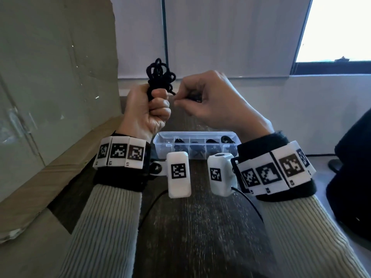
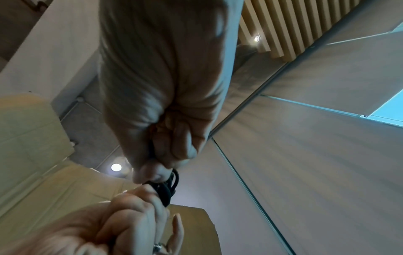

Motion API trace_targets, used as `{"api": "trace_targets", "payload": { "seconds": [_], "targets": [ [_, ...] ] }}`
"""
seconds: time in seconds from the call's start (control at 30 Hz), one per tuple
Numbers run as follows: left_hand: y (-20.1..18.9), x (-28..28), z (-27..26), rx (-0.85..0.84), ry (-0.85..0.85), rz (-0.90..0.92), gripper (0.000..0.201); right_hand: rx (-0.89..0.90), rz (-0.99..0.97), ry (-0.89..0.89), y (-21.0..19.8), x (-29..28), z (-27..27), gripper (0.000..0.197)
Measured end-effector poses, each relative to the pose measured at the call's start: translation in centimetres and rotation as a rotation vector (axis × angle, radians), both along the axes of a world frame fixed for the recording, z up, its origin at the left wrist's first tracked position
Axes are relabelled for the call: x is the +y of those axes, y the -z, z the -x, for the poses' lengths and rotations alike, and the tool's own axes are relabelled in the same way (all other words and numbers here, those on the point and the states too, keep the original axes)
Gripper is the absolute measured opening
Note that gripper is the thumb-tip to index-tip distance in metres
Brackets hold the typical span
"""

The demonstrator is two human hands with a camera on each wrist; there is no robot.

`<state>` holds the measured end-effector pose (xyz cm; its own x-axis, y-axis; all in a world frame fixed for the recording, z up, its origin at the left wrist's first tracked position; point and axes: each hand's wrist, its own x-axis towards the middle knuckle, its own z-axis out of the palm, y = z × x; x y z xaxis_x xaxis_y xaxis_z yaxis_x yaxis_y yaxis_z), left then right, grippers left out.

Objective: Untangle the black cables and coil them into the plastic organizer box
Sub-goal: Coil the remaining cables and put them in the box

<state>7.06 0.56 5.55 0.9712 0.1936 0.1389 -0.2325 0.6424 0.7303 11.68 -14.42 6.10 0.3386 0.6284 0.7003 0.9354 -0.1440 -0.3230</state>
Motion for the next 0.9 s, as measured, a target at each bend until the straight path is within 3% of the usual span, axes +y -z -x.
{"api": "trace_targets", "payload": {
  "seconds": [0.17, 0.27, 0.37, 0.5, 0.57, 0.77, 0.9],
  "targets": [
    [0.0, -0.5, 0.1, 0.013, -0.048, 0.005, 0.028, 0.006, 0.048, -0.053, -0.7, -0.6, 0.9, 0.01],
    [-0.3, -0.7, 0.2, 0.017, -0.045, 0.02, 0.046, 0.023, 0.024, -0.097, -1.0, -0.9, 1.2, 0.007],
    [-0.8, -0.5, 0.5, 0.001, -0.023, 0.022, 0.043, 0.177, -0.04, -0.232, -0.9, -1.1, 1.1, 0.005],
    [-1.4, -0.2, 0.8, -0.032, -0.057, -0.022, 0.036, 0.307, -0.125, -0.415, -0.7, -1.7, 0.7, 0.034],
    [-1.4, -0.1, 0.9, -0.041, -0.039, -0.007, 0.038, 0.3, -0.129, -0.435, -0.6, -1.5, 0.8, 0.036],
    [-1.2, 0.4, 1.1, -0.081, 0.079, 0.057, 0.059, 0.193, -0.202, -0.222, -0.4, -0.9, -0.1, 0.019],
    [-1.5, 0.0, 1.6, -0.112, 0.03, -0.092, 0.052, 0.201, -0.17, -0.139, -0.4, -0.8, -0.3, 0.011]
  ]
}}
